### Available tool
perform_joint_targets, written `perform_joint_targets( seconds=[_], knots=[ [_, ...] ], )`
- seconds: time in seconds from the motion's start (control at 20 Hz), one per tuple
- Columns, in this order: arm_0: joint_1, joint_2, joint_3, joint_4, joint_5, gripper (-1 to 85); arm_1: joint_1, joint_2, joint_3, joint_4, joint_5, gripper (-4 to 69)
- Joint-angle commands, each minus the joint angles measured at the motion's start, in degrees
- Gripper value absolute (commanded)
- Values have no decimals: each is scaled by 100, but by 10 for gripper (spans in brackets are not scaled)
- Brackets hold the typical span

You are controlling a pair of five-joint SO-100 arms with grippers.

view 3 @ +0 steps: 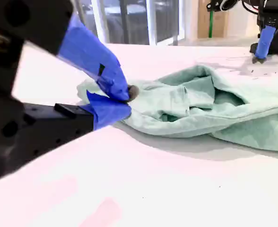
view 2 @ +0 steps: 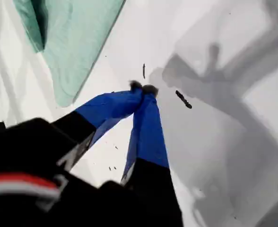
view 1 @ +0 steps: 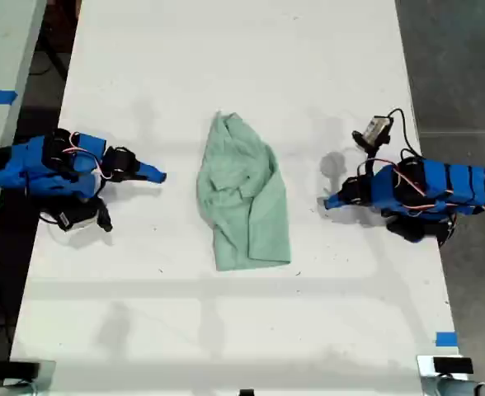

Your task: Fold t shirt

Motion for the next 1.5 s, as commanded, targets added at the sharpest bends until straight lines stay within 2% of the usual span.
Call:
perform_joint_targets(
  seconds=[0.0, 0.2, 0.4, 0.5, 0.55, 0.7, 0.75, 0.9, 1.0, 1.05, 1.1, 1.2, 1.25, 1.45],
  knots=[
    [-308, 44, -62, 176, -615, 0, 193, 88, 132, 176, 1239, -17],
    [-193, 44, -53, 70, -686, 0, 193, 88, 132, 176, 1301, -17],
    [-97, 44, -9, -114, -659, -1, 149, 88, 79, 290, 1705, -15],
    [-26, 35, -193, 0, -1072, -2, 62, 26, -158, 413, 1916, -14],
    [62, -220, -483, 141, -1521, -3, -44, -264, -492, 413, 2074, -14],
    [800, -3902, -2786, -211, -2461, -3, -352, -3278, -2839, 220, 2145, -14],
    [1116, -5379, -3964, -264, -2522, -3, -536, -4482, -3832, 220, 2145, -14],
    [1951, -9343, -8104, 923, -2927, -2, -1143, -7137, -6302, 308, 2153, -15],
    [2329, -11197, -10222, 1450, -3015, -2, -1468, -8297, -7444, 422, 2180, -17],
    [2461, -11936, -11048, 1626, -3059, 47, -1608, -8736, -7884, 466, 2215, -19],
    [2566, -12586, -11751, 1749, -3067, 98, -1731, -9053, -8165, 483, 2338, 18],
    [2654, -13623, -12709, 1969, -3129, 145, -1854, -9501, -8552, 554, 2399, 162],
    [2663, -13887, -12797, 1986, -3278, 162, -1872, -9615, -8640, 563, 2399, 197],
    [2479, -14458, -12797, 1925, -3428, 180, -1942, -9967, -8991, 545, 2329, 229]
  ],
)
